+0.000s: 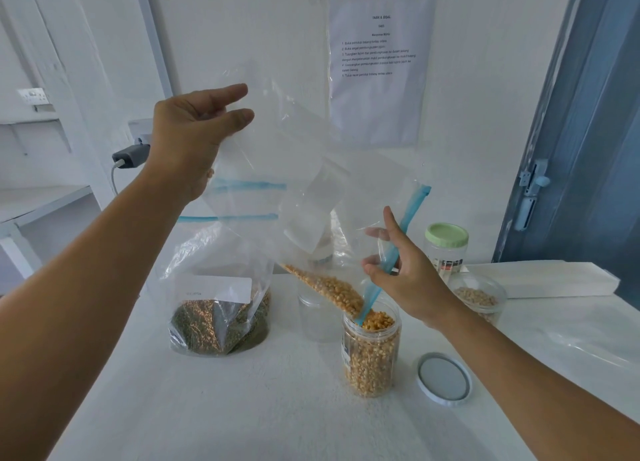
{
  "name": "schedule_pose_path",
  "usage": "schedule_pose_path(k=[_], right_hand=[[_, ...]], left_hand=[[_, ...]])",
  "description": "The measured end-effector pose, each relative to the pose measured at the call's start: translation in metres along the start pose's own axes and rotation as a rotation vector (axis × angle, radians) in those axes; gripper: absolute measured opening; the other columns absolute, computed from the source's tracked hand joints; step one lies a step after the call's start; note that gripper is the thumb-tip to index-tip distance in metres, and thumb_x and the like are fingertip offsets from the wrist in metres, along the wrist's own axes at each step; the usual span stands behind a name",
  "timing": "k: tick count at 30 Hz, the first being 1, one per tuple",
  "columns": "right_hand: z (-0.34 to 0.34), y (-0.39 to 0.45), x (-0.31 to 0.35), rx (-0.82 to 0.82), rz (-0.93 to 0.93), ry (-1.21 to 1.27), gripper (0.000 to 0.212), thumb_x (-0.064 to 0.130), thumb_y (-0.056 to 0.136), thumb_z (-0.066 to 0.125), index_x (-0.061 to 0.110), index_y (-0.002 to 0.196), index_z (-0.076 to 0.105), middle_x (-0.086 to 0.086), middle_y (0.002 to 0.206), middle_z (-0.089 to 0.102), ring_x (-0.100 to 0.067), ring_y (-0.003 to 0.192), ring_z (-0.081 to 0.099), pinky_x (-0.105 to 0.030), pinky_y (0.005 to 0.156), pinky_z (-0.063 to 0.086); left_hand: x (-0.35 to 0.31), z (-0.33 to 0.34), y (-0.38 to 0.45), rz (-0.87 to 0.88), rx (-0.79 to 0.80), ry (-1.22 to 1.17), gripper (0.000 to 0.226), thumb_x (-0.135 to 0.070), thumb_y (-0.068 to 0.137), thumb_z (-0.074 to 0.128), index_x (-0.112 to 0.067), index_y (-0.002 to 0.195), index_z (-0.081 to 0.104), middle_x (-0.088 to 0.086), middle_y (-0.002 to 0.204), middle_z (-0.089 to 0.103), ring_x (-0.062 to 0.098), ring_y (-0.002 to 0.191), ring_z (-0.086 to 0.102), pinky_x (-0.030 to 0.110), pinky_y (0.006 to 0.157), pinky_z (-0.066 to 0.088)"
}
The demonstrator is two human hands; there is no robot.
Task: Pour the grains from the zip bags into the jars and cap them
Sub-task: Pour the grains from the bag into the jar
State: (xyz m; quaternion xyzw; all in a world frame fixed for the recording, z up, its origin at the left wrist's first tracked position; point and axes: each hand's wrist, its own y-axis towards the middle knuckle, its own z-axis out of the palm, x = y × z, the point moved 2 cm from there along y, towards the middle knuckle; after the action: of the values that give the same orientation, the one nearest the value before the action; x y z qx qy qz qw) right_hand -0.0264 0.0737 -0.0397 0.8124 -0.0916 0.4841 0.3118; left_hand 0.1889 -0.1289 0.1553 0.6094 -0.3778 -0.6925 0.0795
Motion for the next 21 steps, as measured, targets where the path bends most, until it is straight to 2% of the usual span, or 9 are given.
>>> schedule_pose_path(k=[2,6,10,13,21], right_hand=[[-0.0012,0.0001,0.0004,-0.003,0.001,-0.002,0.094,0.004,0.099,0.067,0.038,0.164,0.008,0.013,0.146,0.051,-0.012,0.107,0.07,-0.016,0.09,0.053],[-0.0043,0.0015,0.0018,-0.015,-0.002,0.016,0.099,0.006,0.096,0.071,0.04,0.164,0.009,0.016,0.145,0.051,-0.012,0.107,0.069,-0.019,0.089,0.055],[-0.0022,-0.0014,-0.0003,0.0,0.005,0.003,0.113,0.008,0.086,0.083,0.041,0.162,0.008,0.018,0.143,0.05,-0.014,0.106,0.068,-0.021,0.089,0.056],[-0.0001,-0.0028,-0.0028,0.005,0.004,-0.003,0.118,0.003,0.082,0.084,0.04,0.163,0.007,0.017,0.143,0.05,-0.015,0.104,0.07,-0.019,0.087,0.057],[-0.0033,-0.0003,-0.0008,0.007,-0.02,-0.05,0.104,0.003,0.097,0.068,0.042,0.164,-0.001,0.016,0.149,0.048,-0.015,0.11,0.07,-0.029,0.1,0.056]], left_hand=[[-0.0013,0.001,0.0008,0.001,0.0,0.0,0.034,-0.015,0.083,0.086,-0.027,0.114,0.079,-0.024,0.074,0.072,0.008,0.101,0.066,0.016,0.086,0.049],[-0.0019,0.0019,0.0031,-0.007,-0.001,-0.014,0.028,-0.017,0.081,0.088,-0.037,0.1,0.082,-0.025,0.072,0.069,0.009,0.097,0.063,0.033,0.101,0.048],[0.0003,0.0028,0.003,0.009,0.0,-0.02,0.031,-0.018,0.081,0.089,-0.034,0.105,0.081,-0.023,0.073,0.07,0.01,0.097,0.065,0.03,0.104,0.05],[-0.0006,0.0033,0.0033,0.03,0.004,-0.027,0.032,-0.017,0.081,0.089,-0.032,0.108,0.082,-0.015,0.088,0.077,0.014,0.107,0.07,0.034,0.109,0.052],[-0.0066,0.0073,0.003,0.067,0.012,-0.031,0.034,-0.015,0.082,0.088,-0.026,0.114,0.08,-0.009,0.093,0.077,0.019,0.111,0.072,0.03,0.105,0.054]])
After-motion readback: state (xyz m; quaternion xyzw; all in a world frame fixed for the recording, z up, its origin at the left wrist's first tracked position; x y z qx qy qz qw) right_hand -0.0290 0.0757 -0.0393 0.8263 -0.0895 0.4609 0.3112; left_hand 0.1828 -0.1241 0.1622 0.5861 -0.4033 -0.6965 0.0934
